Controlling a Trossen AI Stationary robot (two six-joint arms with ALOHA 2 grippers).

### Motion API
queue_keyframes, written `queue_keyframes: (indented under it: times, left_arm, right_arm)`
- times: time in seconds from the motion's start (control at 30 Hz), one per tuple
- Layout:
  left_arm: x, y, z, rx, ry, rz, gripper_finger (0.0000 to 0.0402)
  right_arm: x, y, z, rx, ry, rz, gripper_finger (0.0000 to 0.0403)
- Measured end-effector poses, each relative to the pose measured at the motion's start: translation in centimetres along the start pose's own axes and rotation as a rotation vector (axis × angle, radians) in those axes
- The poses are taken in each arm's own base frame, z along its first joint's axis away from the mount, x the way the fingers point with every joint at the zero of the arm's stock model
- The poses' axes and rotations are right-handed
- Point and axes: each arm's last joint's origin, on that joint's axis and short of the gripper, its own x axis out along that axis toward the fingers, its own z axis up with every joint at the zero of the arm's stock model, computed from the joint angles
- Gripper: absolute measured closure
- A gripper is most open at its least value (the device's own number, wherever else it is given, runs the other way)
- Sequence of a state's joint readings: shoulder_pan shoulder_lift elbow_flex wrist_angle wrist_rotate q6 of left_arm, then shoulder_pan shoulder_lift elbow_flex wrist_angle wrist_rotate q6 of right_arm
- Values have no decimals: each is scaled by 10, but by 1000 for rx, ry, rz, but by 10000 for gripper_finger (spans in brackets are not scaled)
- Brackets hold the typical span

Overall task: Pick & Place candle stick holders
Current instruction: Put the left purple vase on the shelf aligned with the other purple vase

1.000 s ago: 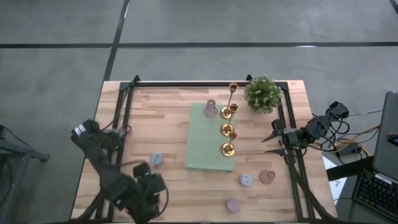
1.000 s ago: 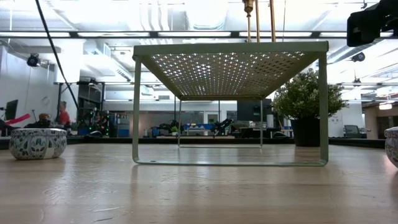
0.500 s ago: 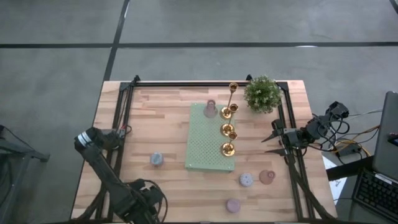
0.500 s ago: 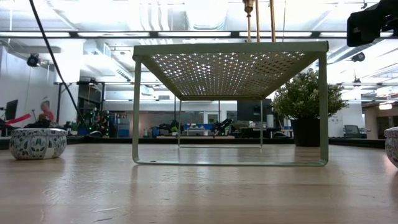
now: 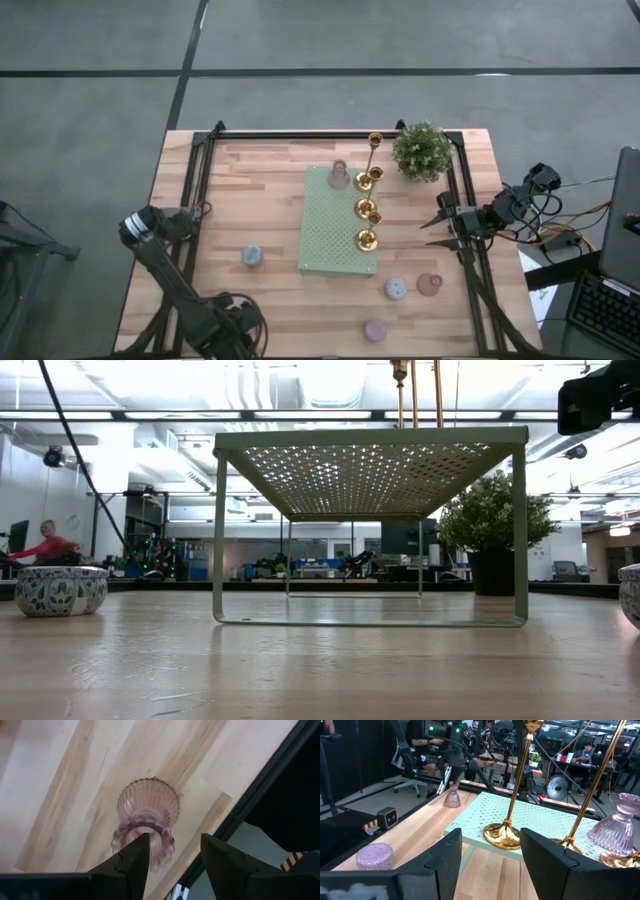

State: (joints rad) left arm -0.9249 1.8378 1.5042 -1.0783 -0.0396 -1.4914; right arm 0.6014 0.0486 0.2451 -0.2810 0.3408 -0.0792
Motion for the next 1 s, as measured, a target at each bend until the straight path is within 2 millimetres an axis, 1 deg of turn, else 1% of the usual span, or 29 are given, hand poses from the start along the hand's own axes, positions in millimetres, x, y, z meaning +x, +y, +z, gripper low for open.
queue_keyframes:
  times: [0.07,0.13,0.37,0.5,0.77,1.0]
  left_arm:
    - [7,2,-1,0,8,-2,223]
    - [9,3,-1,-1,14,-2,223]
    - [9,5,-1,4,19,8,228]
    - [9,7,-1,5,20,19,258]
    - [8,8,2,41,21,25,358]
    - [8,11,9,54,24,45,362]
  right_arm:
    - [0,0,0,0,0,0,209]
    - [0,0,0,0,0,0,209]
    - [0,0,0,0,0,0,209]
    - [0,0,0,0,0,0,209]
    - [0,0,0,0,0,0,209]
    - [0,0,0,0,0,1,209]
